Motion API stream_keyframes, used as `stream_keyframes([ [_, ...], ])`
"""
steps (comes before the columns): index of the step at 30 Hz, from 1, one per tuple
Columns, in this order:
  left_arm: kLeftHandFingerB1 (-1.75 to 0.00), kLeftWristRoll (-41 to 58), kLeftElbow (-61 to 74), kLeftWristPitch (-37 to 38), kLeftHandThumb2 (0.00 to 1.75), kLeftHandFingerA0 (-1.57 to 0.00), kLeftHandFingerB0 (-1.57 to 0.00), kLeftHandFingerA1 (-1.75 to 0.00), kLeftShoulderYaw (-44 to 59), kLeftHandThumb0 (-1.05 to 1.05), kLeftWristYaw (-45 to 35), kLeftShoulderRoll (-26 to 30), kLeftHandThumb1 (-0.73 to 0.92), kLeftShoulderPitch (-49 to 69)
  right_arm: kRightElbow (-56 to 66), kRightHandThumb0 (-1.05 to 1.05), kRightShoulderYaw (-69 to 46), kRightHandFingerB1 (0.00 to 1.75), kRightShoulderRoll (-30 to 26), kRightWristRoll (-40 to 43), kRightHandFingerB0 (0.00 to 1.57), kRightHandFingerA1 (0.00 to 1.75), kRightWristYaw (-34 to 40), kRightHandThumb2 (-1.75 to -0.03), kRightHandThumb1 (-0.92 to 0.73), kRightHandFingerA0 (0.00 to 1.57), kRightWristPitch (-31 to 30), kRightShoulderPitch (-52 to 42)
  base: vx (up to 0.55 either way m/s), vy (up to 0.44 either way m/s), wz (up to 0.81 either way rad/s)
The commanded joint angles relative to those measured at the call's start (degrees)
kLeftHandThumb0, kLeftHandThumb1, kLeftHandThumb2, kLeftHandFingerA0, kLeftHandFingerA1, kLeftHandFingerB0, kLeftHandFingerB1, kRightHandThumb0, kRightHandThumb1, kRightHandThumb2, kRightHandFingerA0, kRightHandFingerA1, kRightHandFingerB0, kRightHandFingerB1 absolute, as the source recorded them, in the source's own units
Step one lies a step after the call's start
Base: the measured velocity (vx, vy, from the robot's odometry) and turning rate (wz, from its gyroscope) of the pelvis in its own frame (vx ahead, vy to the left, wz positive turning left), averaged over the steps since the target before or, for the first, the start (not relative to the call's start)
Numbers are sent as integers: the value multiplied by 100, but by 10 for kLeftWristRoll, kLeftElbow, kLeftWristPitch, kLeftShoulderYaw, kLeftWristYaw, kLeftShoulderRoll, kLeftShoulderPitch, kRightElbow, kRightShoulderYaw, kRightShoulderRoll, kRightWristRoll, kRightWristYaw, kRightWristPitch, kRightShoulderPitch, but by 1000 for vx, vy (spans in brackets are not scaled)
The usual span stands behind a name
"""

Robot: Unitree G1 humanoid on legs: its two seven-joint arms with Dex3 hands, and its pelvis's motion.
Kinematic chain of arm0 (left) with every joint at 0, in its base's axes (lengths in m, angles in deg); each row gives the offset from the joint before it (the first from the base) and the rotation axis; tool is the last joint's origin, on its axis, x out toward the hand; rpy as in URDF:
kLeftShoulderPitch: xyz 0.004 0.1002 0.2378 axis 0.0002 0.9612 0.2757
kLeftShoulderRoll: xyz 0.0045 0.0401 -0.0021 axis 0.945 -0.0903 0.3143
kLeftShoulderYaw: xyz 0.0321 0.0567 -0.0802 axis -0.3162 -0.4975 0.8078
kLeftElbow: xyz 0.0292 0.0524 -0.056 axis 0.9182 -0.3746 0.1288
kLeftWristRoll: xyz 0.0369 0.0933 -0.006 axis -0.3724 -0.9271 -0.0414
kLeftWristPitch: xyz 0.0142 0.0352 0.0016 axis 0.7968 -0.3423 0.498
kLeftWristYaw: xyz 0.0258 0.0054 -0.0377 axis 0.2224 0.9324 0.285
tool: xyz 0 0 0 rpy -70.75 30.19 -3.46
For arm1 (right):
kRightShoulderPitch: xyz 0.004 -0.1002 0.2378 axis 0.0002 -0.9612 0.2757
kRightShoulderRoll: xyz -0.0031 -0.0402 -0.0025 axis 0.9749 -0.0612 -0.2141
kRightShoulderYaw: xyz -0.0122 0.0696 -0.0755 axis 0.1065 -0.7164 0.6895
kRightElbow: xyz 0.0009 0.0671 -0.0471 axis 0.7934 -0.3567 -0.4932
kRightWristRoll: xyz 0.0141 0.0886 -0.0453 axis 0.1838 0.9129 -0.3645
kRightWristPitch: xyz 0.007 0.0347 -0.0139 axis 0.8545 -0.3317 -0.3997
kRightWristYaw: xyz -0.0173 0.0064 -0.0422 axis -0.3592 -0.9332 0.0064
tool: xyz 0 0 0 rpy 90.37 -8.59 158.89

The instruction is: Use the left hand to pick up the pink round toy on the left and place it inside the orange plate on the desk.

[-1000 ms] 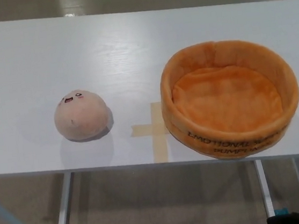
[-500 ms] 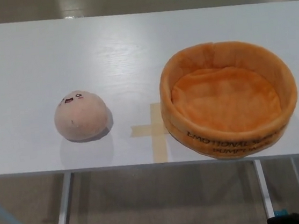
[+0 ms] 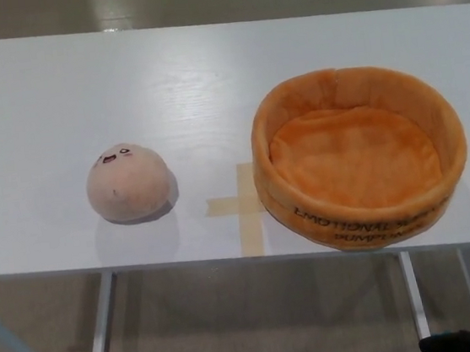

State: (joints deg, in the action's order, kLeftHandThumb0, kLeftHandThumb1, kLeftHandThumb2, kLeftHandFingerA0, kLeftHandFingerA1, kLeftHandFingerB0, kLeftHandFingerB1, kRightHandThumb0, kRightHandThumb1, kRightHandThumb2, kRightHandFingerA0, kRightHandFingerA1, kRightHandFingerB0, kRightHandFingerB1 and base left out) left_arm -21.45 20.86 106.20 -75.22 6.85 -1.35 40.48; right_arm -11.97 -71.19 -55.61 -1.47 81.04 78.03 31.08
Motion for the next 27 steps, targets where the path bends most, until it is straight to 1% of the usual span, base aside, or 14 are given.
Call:
stream_keyframes([
  [1,-34,76,193,-3,56,-39,-43,-36,-32,-30,-89,39,53,53,-6,-17,3,75,-1,2,54,94,14,-57,-59,61,-8,6,0,0,0],
  [2,-40,81,222,-7,67,-34,-36,-43,-33,-37,-86,41,46,57,-5,-16,3,75,-1,2,53,94,13,-57,-59,60,-8,7,0,0,0],
  [3,-40,82,235,-13,67,-34,-36,-43,-33,-37,-85,41,46,59,-5,-16,2,75,-1,4,53,94,12,-57,-59,60,-6,7,0,0,0],
  [9,-35,75,285,3,62,-24,-26,-39,-15,-34,-68,26,47,16,-5,-16,1,75,0,6,53,89,10,-57,-59,57,-8,10,0,0,0],
  [10,-30,67,284,7,56,-22,-28,-32,-8,-29,-61,22,52,-1,-5,-15,1,75,1,5,54,91,11,-56,-58,59,-9,11,0,0,0],
  [13,-30,49,282,-3,56,-20,-27,-31,7,-29,-51,16,52,-33,-6,-15,1,76,2,5,54,91,11,-56,-58,58,-7,11,0,0,0],
  [16,-29,34,260,-21,55,-10,-21,-31,18,-26,-48,14,50,-90,-6,-14,2,77,3,5,54,91,14,-56,-58,58,-7,9,0,0,0],
  [17,-46,13,248,-38,92,-3,0,-52,25,-19,-43,17,45,-124,-6,-15,0,76,3,7,54,92,14,-57,-59,59,-8,9,0,0,0],
  [18,-46,2,240,-45,92,-3,0,-52,27,-19,-41,19,45,-139,-6,-15,0,76,3,7,54,92,14,-57,-59,59,-9,9,0,0,0],
  [19,-31,-22,215,-49,59,-7,-14,-22,32,-29,-33,20,43,-179,-6,-14,2,77,3,5,55,92,14,-57,-59,59,-6,8,0,0,0],
  [22,-33,-36,185,-48,61,-4,-14,-23,34,-28,-31,17,43,-215,-6,-13,3,77,2,4,55,92,14,-57,-59,59,-4,7,0,0,0],
  [24,-28,-46,168,-52,54,-1,-16,-30,36,-26,-28,16,47,-238,-6,-14,3,77,2,5,55,92,13,-57,-59,59,-6,10,0,0,0],
  [25,-32,-57,151,-59,65,0,-10,-17,36,-25,-24,18,39,-260,-6,-15,4,76,2,3,57,91,15,-57,-59,61,-8,11,0,0,0],
  [27,-30,-90,99,-74,65,0,-6,-10,35,-24,-10,23,37,-318,-5,-13,5,77,3,3,58,92,20,-56,-57,61,-9,12,0,0,0],
])
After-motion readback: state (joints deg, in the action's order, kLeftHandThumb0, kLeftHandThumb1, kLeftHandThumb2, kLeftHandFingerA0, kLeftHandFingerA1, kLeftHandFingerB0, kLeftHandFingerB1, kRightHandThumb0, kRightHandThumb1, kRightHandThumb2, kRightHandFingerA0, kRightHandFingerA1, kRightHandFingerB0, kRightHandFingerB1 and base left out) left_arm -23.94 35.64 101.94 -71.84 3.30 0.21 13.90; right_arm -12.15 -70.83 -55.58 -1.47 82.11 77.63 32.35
